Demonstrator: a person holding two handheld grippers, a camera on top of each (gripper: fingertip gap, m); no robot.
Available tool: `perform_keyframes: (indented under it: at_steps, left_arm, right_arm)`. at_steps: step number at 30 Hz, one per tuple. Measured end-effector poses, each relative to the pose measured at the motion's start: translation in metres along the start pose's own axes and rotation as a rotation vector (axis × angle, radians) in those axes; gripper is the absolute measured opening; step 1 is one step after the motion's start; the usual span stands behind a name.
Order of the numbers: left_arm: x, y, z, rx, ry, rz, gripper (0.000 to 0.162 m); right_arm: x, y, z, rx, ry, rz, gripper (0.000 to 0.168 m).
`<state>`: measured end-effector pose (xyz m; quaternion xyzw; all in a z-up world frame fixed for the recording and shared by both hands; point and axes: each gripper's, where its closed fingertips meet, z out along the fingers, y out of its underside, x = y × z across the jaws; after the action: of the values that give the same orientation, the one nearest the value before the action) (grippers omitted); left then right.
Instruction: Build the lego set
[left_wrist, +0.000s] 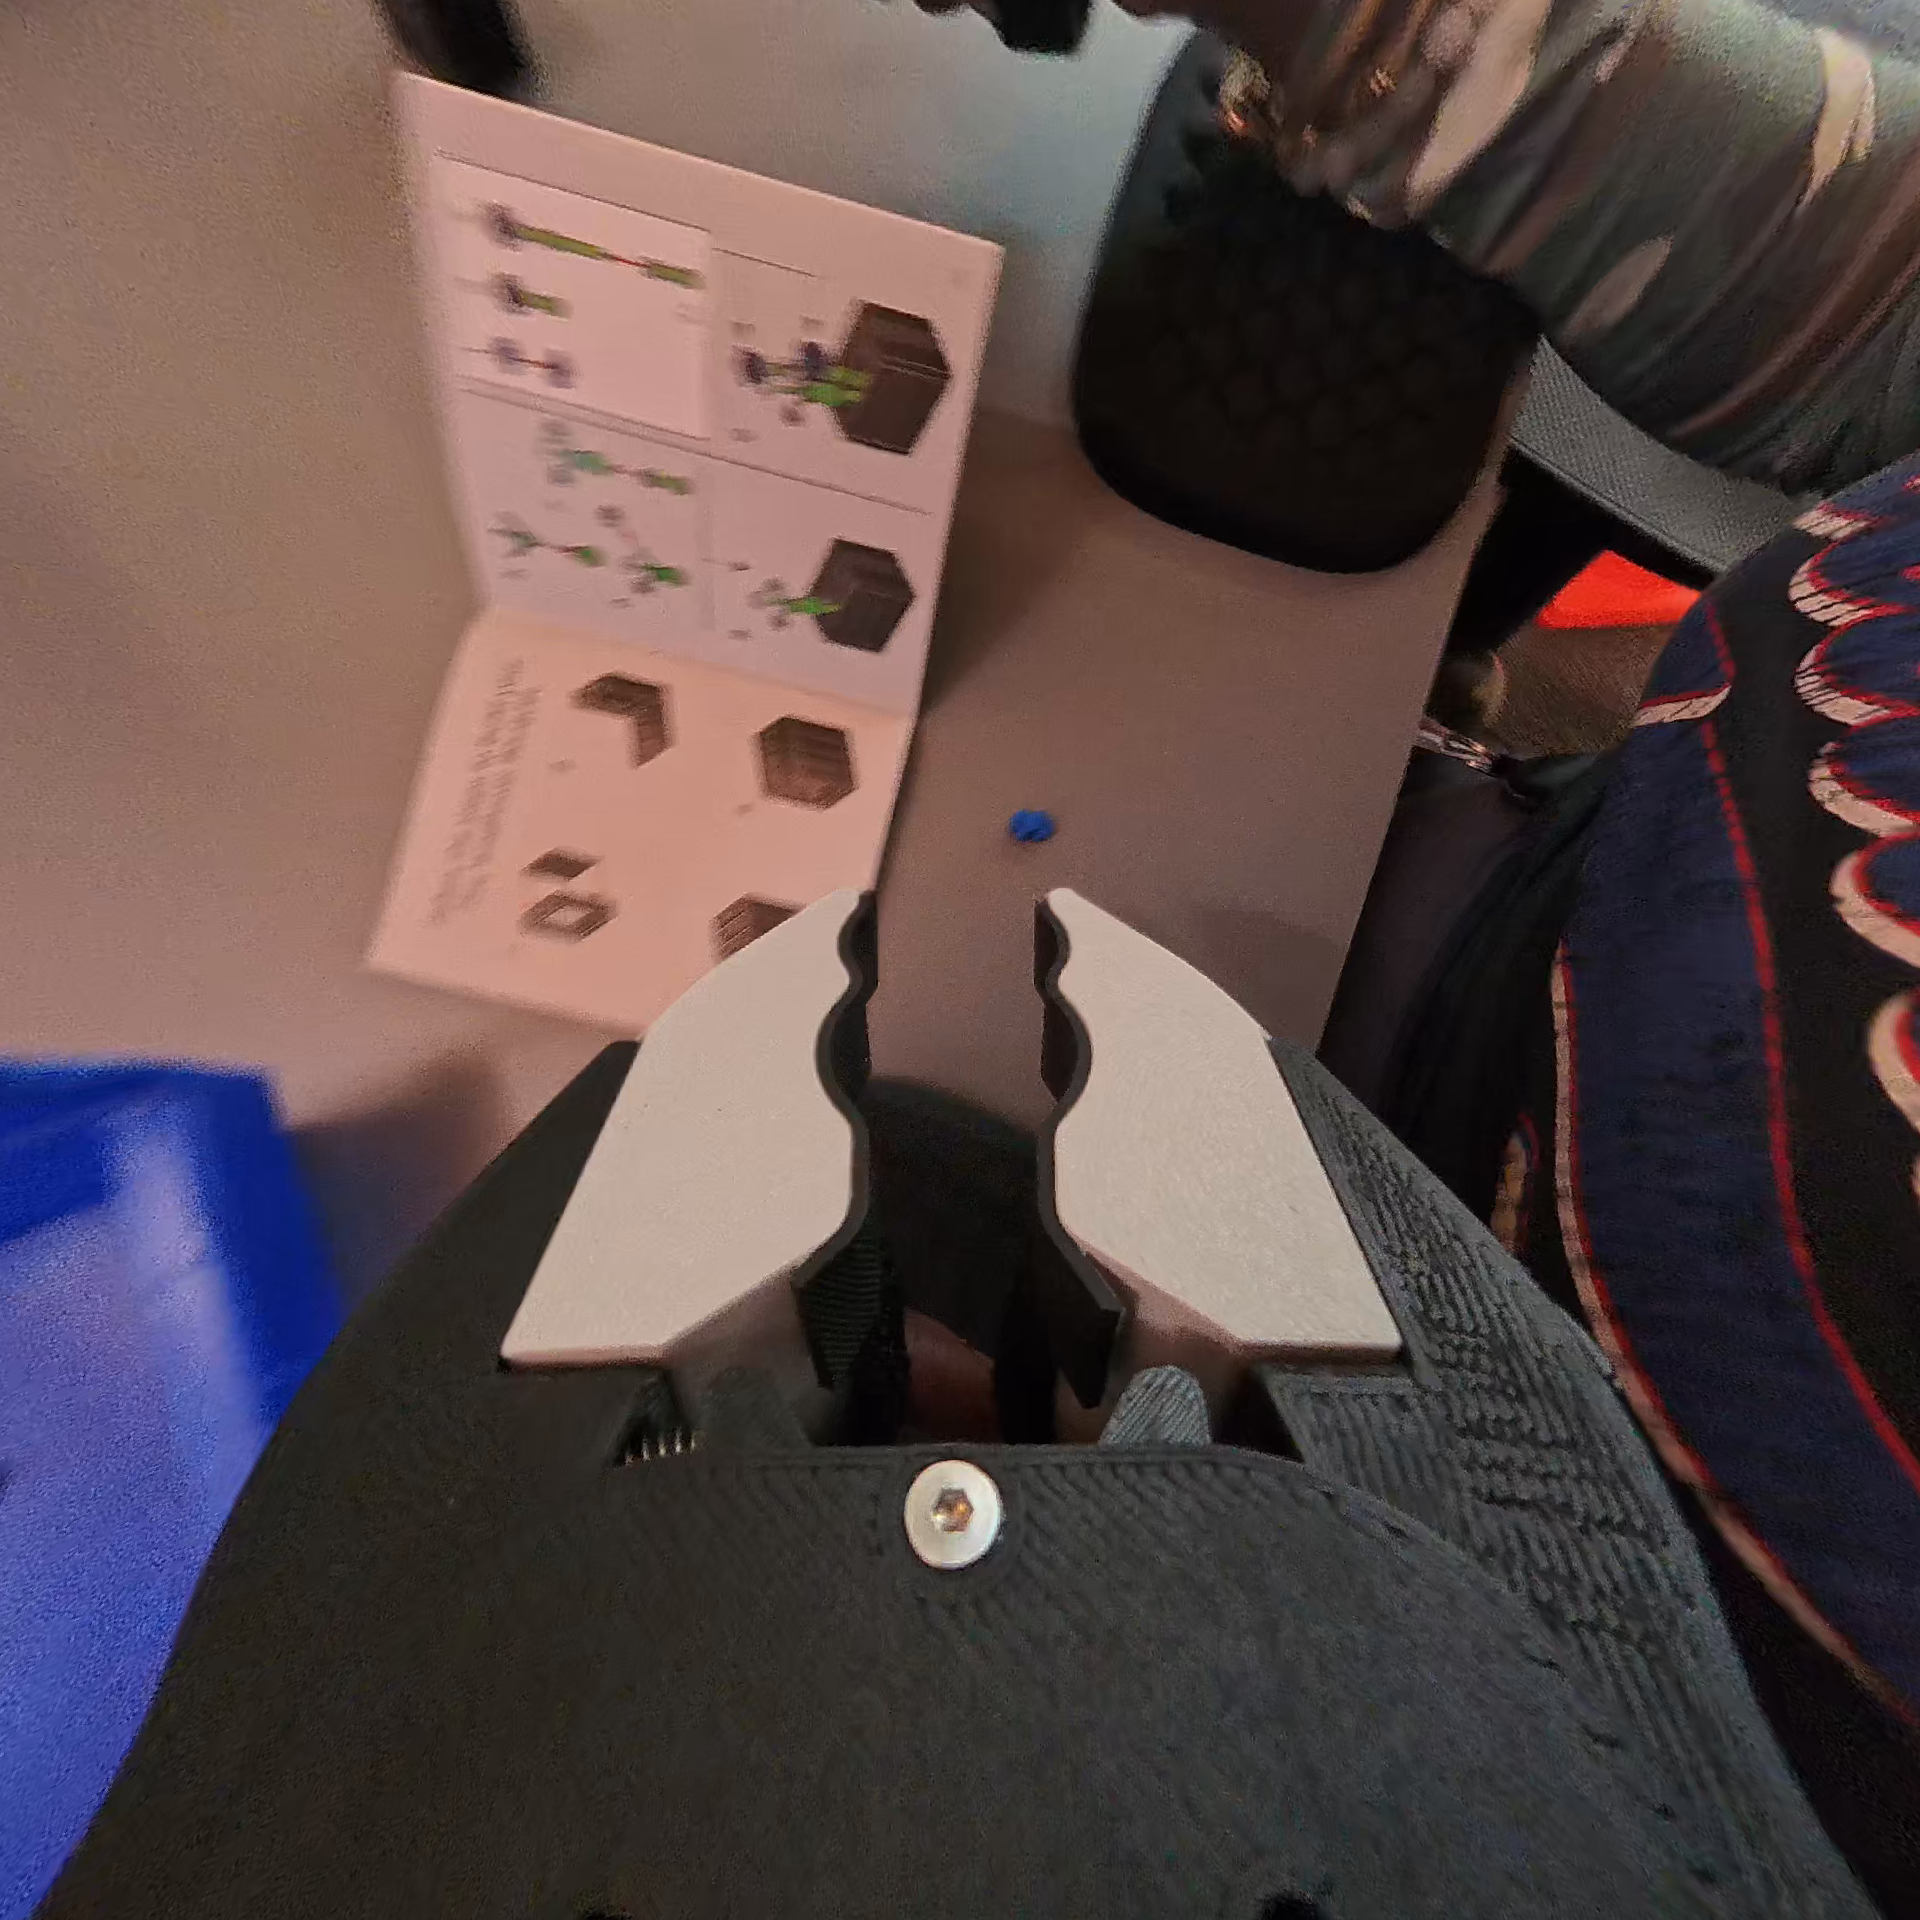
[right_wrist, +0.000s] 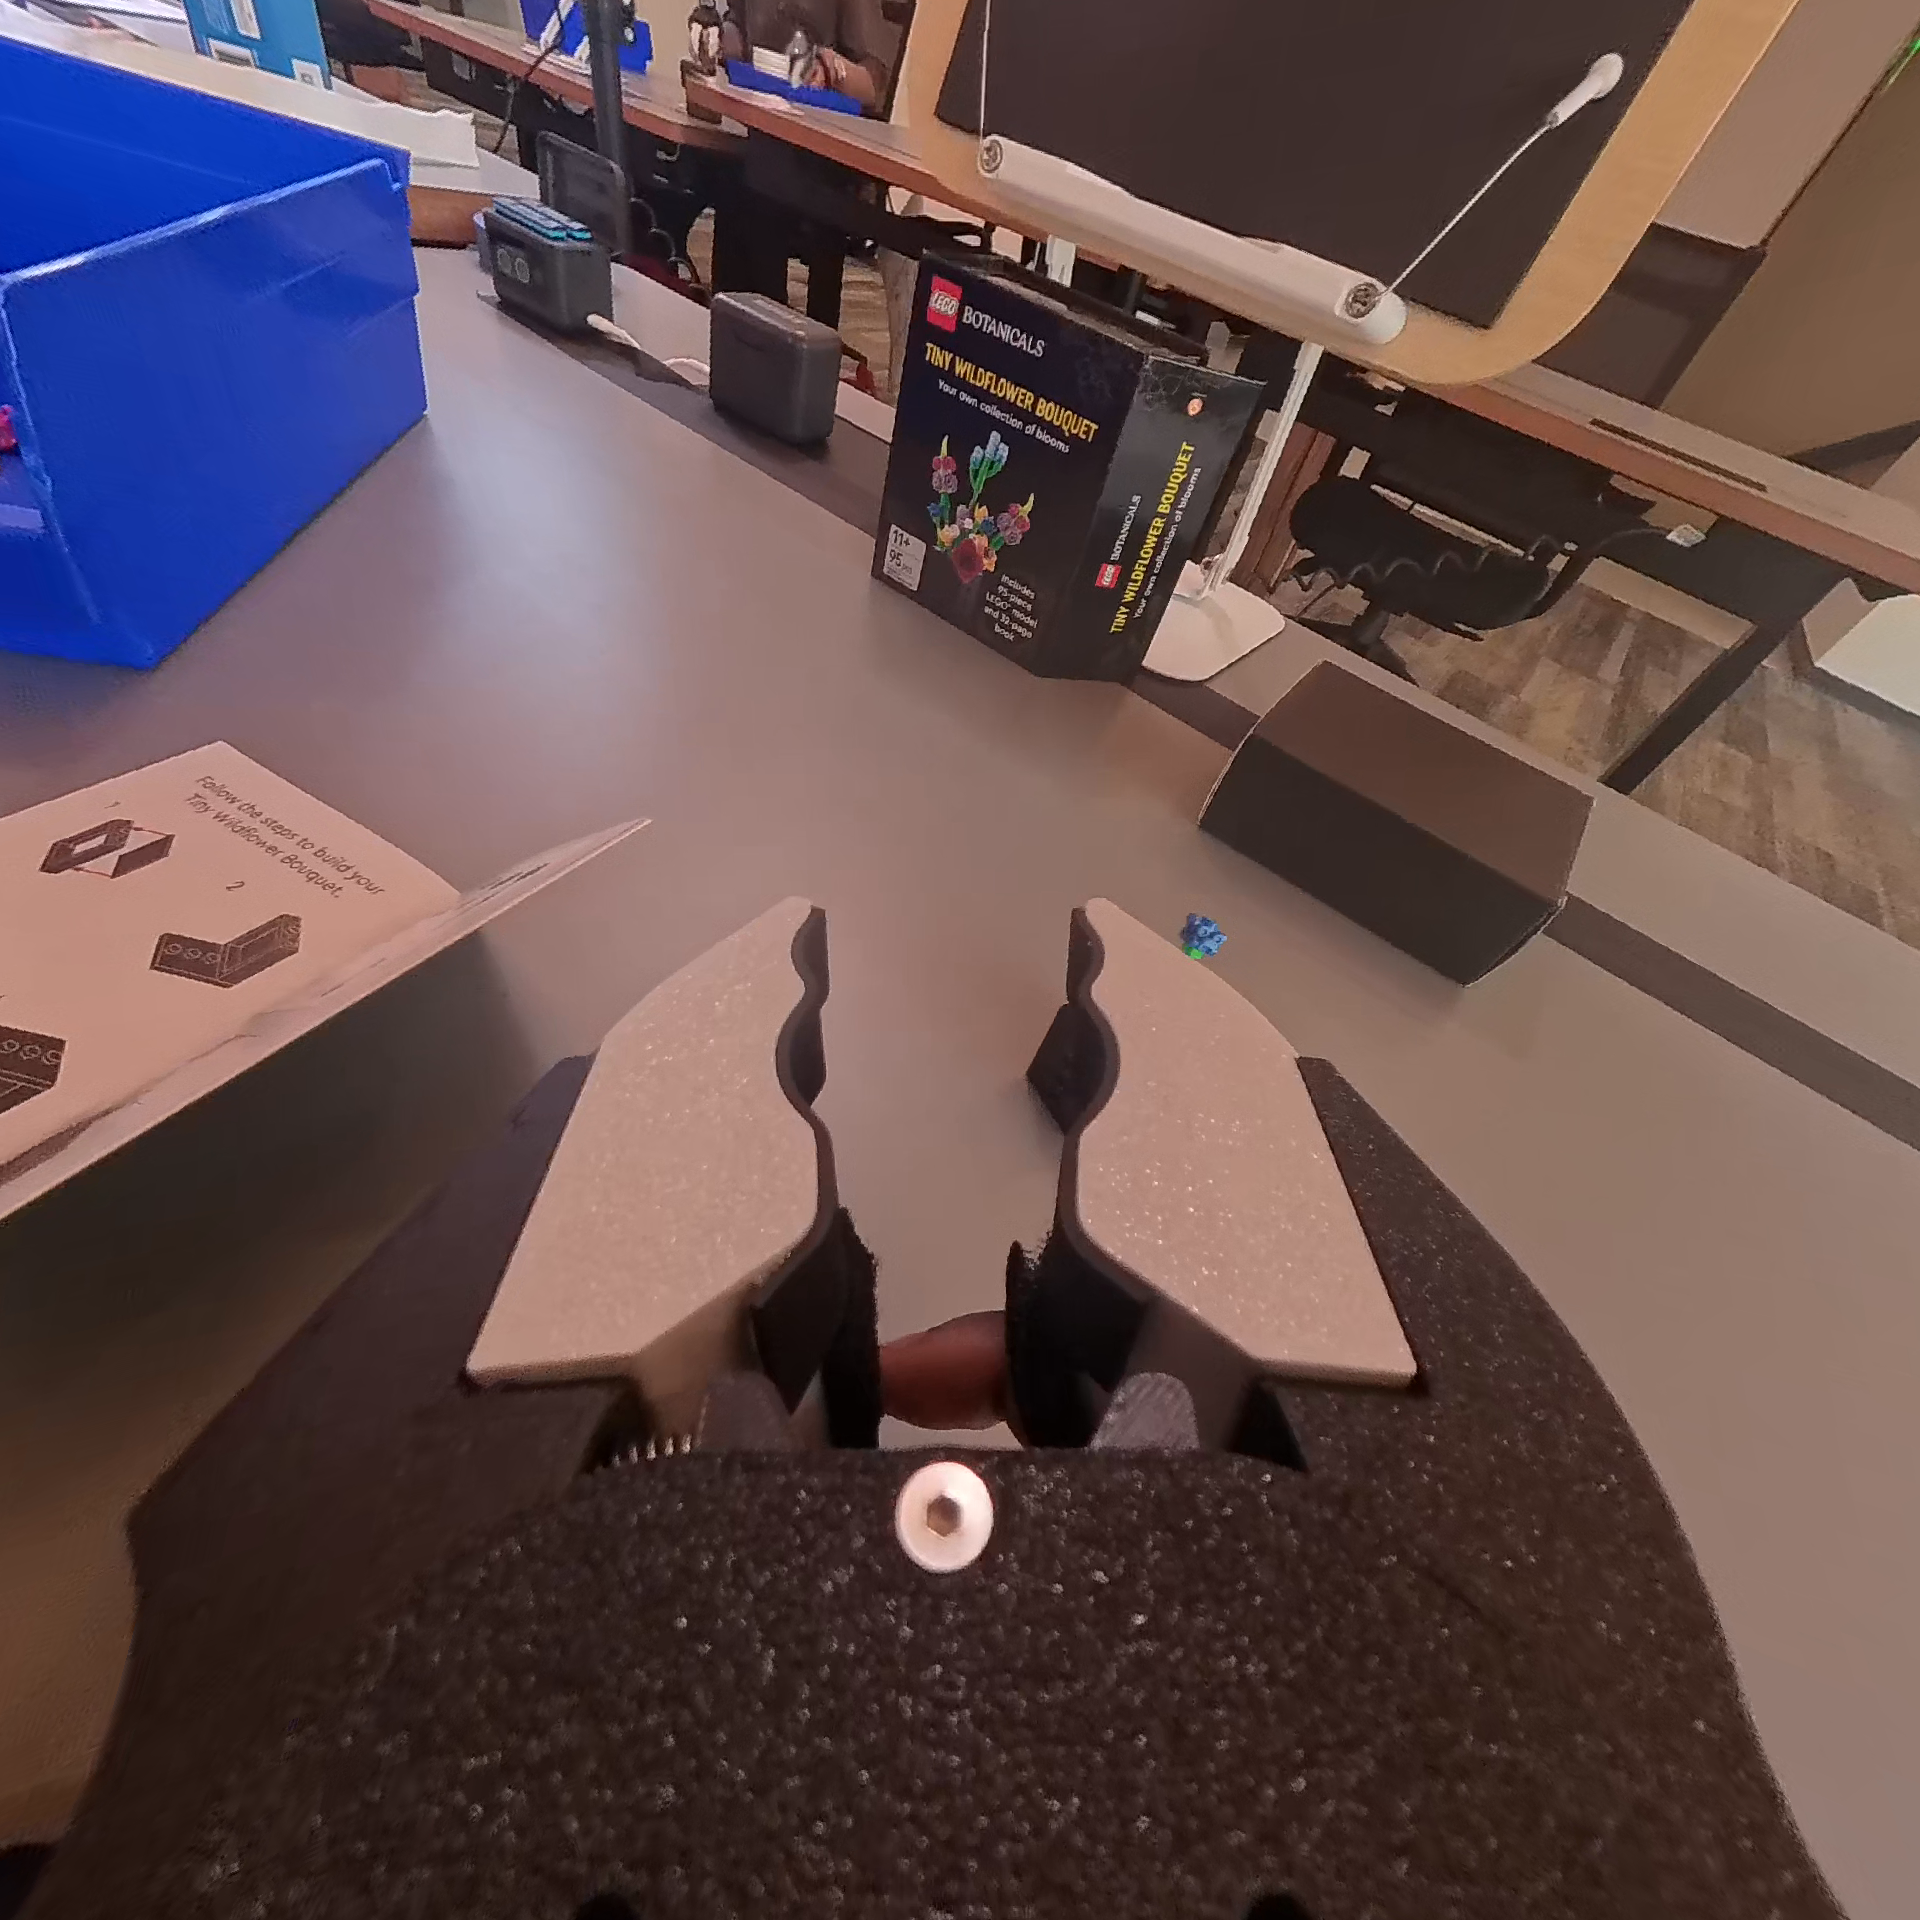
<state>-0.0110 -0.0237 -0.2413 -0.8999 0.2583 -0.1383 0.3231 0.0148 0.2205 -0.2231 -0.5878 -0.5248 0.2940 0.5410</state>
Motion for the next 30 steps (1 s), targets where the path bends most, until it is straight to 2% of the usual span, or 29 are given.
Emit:
perform_keyframes:
  at_steps: [5, 9, 19, 26, 30]
  left_arm:
    - [-0.059, 0.016, -0.082, 0.073, -0.242, -0.091, 0.029]
    - [-0.098, 0.049, -0.121, 0.002, -0.402, -0.167, 0.029]
    - [-0.134, 0.085, -0.132, -0.109, -0.444, -0.190, 0.031]
    - [-0.180, 0.090, -0.128, -0.144, -0.406, -0.146, 0.034]
    - [-0.197, 0.087, -0.118, -0.175, -0.335, -0.109, 0.039]
  right_arm:
    - [-0.001, 0.001, 0.001, -0.005, 0.007, -0.019, 0.044]
    - [0.002, 0.001, 0.000, 0.004, 0.026, -0.019, 0.043]
    - [0.009, 0.016, 0.005, -0.042, 0.051, 0.000, 0.041]
    - [0.014, 0.018, 0.004, -0.035, 0.071, 0.007, 0.040]
    - [0.019, 0.021, 0.003, -0.044, 0.090, 0.015, 0.040]
